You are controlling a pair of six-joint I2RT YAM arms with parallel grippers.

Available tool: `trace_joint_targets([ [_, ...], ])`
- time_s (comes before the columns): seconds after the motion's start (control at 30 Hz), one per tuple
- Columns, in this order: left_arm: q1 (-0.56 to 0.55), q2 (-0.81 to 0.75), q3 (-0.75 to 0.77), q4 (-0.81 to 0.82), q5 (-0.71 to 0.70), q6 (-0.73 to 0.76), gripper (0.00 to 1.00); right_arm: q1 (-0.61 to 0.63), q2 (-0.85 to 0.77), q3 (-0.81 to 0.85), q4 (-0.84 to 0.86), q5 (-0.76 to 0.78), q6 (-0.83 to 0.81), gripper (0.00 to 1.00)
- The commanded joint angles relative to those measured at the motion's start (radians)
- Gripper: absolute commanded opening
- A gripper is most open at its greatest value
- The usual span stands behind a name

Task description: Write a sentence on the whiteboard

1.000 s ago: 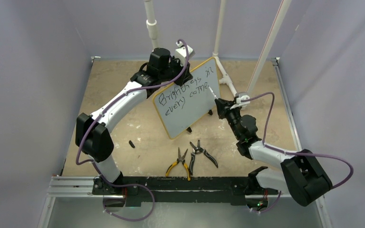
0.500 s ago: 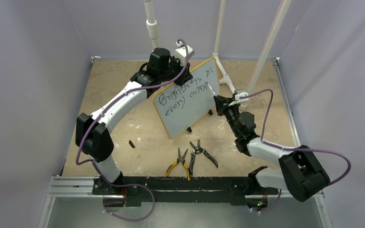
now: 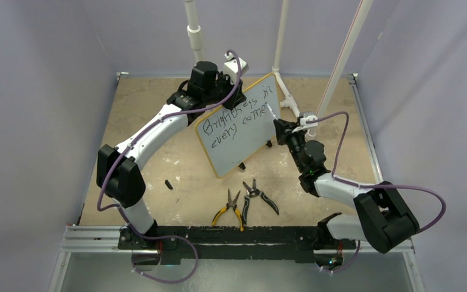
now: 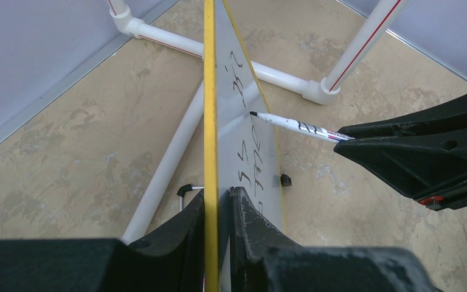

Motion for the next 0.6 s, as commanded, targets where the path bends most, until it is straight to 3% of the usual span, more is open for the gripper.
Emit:
trace_joint_targets([
  [0.0, 0.002, 0.001, -0.003, 0.032, -0.025, 0.021, 0.0, 0.006, 0.003, 0.034, 0.026, 0.037, -0.006, 0.0],
  [0.57, 0.002, -0.008, -0.005, 0.035, -0.02, 0.017, 0.0, 0.005, -0.028, -0.033, -0.052, 0.049, 0.021, 0.0],
])
